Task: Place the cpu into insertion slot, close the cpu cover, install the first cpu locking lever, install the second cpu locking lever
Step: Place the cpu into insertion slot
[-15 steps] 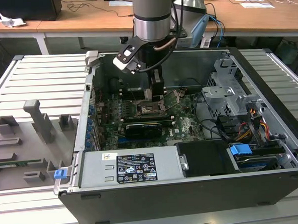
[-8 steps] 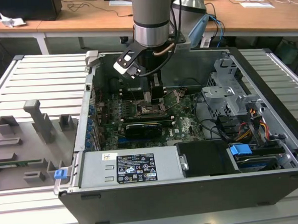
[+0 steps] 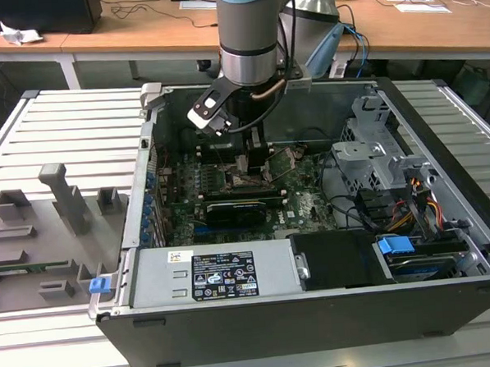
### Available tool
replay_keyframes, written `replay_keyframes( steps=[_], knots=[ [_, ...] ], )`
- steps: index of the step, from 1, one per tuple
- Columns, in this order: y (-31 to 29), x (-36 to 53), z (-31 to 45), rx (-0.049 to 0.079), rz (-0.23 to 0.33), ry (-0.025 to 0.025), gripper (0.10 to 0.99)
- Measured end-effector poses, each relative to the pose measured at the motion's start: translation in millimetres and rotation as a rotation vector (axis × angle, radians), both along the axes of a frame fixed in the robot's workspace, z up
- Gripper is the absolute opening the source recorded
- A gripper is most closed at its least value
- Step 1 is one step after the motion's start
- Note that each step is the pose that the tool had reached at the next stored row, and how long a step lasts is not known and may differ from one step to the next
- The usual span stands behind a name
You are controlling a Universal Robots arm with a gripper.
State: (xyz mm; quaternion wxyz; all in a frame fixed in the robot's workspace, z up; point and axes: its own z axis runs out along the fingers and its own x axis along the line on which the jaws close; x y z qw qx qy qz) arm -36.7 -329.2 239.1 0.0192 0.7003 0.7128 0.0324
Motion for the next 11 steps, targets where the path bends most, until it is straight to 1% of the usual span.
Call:
replay_keyframes(
  steps=[3,11],
  knots=[
    [1.5,0.0,-3.6,0.0,-0.001,0.0007,0.533],
    [2.4,-0.2,-13.2,0.0,-0.002,0.0009,0.533]
  ],
)
